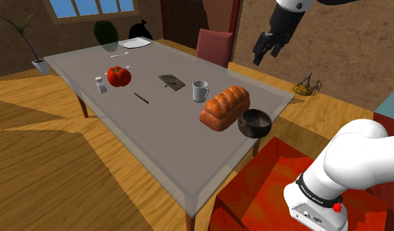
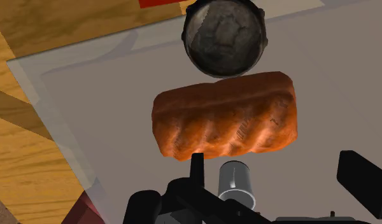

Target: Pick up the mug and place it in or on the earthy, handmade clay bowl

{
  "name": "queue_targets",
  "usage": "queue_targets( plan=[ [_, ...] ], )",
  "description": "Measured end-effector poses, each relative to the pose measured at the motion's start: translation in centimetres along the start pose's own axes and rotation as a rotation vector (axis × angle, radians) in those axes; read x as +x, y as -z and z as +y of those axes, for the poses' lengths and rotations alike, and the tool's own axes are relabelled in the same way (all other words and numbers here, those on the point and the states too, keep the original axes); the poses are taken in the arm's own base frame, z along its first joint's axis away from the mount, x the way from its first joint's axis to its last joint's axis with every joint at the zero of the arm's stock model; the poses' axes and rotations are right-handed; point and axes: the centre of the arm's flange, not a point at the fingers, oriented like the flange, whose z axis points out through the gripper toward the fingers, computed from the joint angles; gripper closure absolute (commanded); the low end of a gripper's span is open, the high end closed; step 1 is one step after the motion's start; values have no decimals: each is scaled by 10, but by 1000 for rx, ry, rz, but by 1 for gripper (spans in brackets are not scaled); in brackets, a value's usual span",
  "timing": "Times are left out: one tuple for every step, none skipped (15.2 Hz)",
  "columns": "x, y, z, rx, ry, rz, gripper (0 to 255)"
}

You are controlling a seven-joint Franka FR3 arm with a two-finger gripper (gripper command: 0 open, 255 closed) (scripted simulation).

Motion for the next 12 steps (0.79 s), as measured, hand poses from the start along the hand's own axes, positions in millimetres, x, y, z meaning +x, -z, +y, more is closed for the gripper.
queue_targets(
  plan=[
    [0,0,0,0,0,0,0],
    [5,-5,0,2,-1,-2,0],
    [12,-12,-1,6,-3,-5,0],
    [19,-22,2,10,-5,-9,0],
    [27,-28,4,14,-8,-12,0],
    [37,-35,5,19,-10,-16,0],
    [46,-47,8,23,-13,-21,0],
    [56,-59,7,28,-15,-24,0],
    [68,-67,8,33,-18,-27,0],
    [75,-76,11,37,-21,-31,0],
    [83,-84,13,42,-23,-35,0],
    [93,-95,15,46,-26,-39,0]
  ],
)
